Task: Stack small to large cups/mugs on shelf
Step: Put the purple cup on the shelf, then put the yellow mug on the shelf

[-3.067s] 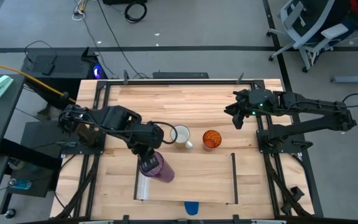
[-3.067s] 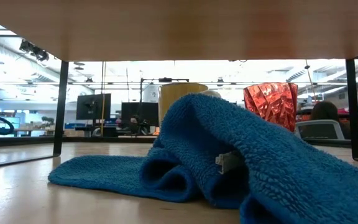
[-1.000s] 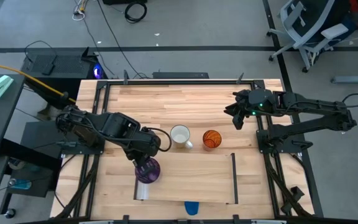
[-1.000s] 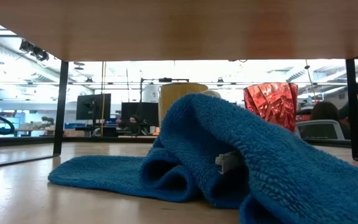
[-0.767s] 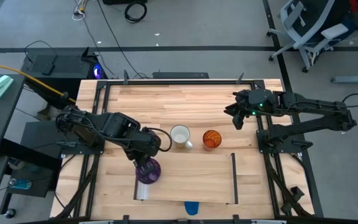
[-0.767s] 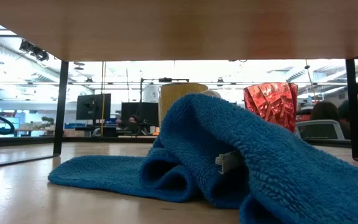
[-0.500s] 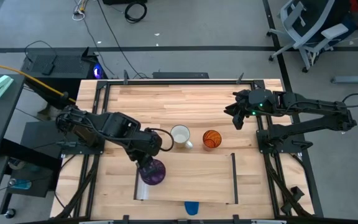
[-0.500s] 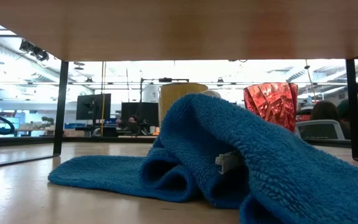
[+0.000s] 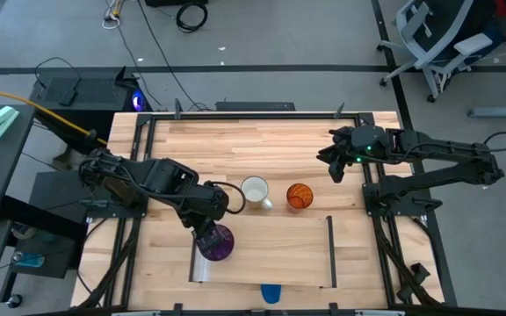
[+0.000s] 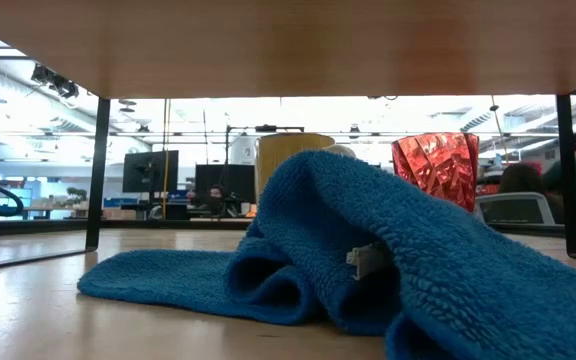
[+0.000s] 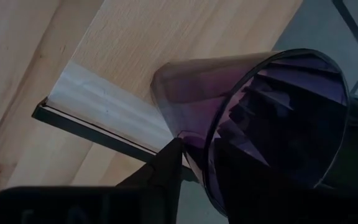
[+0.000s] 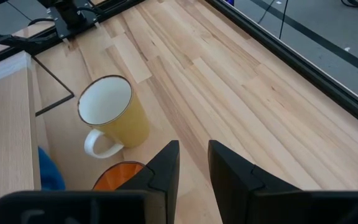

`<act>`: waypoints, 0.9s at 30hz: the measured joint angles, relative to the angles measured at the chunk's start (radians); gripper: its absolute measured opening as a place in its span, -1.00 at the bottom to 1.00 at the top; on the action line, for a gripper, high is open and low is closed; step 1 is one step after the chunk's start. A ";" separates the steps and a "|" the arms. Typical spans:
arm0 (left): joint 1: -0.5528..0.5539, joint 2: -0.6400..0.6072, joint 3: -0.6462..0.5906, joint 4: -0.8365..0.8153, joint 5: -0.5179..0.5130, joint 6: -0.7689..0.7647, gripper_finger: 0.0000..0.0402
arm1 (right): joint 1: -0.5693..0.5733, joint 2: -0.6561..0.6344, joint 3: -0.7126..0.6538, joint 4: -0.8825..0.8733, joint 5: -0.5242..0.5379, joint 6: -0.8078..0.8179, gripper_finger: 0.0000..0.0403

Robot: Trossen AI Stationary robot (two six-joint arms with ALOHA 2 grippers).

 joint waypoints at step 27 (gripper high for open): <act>0.001 -0.005 0.180 -0.008 -0.019 -0.034 -0.46 | 0.000 0.000 0.000 -0.001 0.000 0.000 -0.54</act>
